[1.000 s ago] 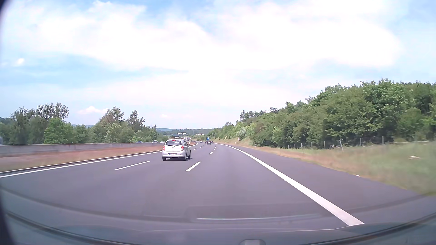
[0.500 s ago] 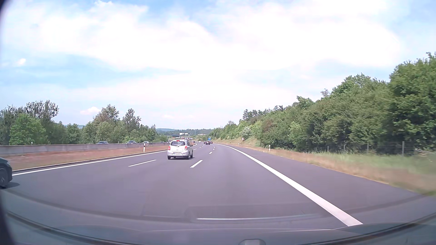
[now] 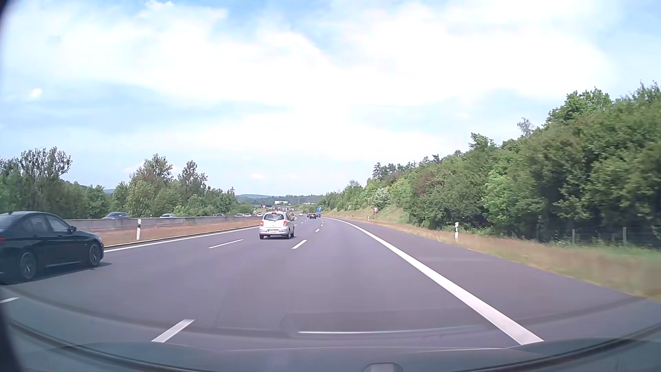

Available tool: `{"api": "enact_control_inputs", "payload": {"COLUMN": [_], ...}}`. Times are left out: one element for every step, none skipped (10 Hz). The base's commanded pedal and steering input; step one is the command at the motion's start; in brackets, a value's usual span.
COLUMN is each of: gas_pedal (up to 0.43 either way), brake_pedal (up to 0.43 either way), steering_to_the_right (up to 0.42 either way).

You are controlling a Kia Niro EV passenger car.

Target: Follow the waypoints while adhering to traffic rules and regulations

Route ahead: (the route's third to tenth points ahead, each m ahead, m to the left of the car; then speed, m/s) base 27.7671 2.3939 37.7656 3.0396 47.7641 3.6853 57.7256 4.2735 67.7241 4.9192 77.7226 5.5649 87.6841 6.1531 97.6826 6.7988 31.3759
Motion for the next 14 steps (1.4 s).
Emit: {"api": "enact_control_inputs", "payload": {"gas_pedal": [0.0,0.0,0.0,0.02,0.13,0.177,0.197,0.24,0.24,0.24,0.24,0.24,0.24,0.24], "brake_pedal": [0.0,0.0,0.0,0.0,0.0,0.0,0.0,0.0,0.0,0.0,0.0,0.0,0.0,0.0], "steering_to_the_right": [-0.004,-0.004,-0.005,-0.006,-0.008,-0.009,-0.011,-0.011,-0.01,-0.009,-0.009,-0.009,-0.008,-0.008]}}
